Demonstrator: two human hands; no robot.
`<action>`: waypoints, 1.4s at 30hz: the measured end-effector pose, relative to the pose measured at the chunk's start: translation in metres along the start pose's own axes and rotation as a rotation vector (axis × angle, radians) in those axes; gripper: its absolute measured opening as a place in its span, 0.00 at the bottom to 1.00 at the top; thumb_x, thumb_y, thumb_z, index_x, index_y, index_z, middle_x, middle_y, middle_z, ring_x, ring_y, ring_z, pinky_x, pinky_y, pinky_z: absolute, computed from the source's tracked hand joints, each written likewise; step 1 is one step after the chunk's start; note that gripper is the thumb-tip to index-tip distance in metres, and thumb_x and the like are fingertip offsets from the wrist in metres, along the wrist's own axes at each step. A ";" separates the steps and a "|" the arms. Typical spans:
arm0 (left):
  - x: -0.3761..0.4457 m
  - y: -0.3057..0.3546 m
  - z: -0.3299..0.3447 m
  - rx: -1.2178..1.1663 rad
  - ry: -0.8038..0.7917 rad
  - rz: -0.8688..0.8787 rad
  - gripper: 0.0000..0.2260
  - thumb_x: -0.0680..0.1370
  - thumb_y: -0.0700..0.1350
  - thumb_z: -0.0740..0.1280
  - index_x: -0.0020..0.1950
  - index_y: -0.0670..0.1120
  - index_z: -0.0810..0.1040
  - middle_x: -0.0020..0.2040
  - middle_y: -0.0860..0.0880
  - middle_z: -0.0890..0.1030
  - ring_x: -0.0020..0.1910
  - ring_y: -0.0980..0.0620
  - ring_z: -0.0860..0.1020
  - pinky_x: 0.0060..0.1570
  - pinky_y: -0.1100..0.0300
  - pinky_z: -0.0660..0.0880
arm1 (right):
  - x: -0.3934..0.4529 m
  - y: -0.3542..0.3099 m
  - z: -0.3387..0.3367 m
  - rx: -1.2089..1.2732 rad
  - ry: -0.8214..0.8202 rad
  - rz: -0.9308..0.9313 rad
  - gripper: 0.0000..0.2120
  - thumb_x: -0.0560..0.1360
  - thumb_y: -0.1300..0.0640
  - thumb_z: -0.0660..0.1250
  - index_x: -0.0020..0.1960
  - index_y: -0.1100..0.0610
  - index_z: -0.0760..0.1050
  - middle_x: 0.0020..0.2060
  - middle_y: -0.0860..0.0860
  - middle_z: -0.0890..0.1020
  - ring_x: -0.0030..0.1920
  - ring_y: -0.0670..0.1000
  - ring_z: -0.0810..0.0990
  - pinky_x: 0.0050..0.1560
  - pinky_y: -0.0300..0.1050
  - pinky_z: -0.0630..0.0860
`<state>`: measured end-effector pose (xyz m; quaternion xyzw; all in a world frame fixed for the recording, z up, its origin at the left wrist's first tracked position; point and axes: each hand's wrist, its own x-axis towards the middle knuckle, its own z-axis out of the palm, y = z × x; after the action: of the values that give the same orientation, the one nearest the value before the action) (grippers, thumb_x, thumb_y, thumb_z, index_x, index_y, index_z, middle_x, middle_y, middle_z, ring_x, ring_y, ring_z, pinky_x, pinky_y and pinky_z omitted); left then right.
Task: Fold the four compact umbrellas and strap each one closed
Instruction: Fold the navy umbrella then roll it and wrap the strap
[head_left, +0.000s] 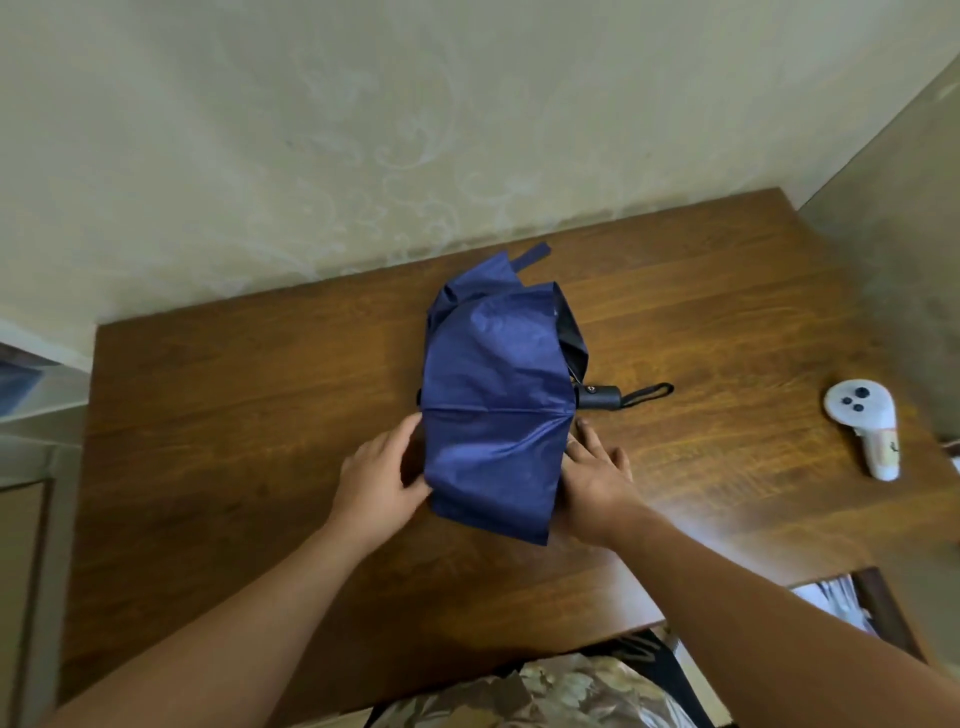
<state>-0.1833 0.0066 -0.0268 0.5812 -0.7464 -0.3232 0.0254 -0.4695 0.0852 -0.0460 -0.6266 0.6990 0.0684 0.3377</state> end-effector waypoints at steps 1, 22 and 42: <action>0.000 0.007 -0.004 -0.132 0.024 -0.057 0.31 0.79 0.58 0.72 0.80 0.59 0.64 0.71 0.55 0.76 0.71 0.50 0.74 0.68 0.47 0.74 | -0.003 0.003 -0.001 0.099 0.054 -0.003 0.48 0.71 0.32 0.69 0.82 0.37 0.46 0.83 0.42 0.51 0.84 0.53 0.41 0.78 0.72 0.50; 0.026 0.056 -0.050 -0.393 0.157 0.067 0.20 0.78 0.42 0.74 0.66 0.63 0.80 0.50 0.61 0.82 0.53 0.64 0.80 0.55 0.65 0.75 | -0.012 -0.045 -0.096 0.356 0.639 -0.142 0.13 0.76 0.55 0.77 0.59 0.50 0.82 0.49 0.45 0.79 0.54 0.51 0.77 0.59 0.49 0.76; 0.012 0.063 -0.063 -0.652 0.089 -0.143 0.16 0.81 0.40 0.72 0.63 0.58 0.78 0.49 0.52 0.84 0.52 0.54 0.82 0.51 0.61 0.76 | -0.013 -0.048 -0.097 0.040 0.642 -0.210 0.01 0.78 0.57 0.72 0.48 0.53 0.83 0.47 0.48 0.77 0.49 0.56 0.74 0.46 0.54 0.77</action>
<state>-0.2144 -0.0250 0.0508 0.6067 -0.5594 -0.5202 0.2197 -0.4625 0.0357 0.0510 -0.6781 0.7024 -0.1814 0.1180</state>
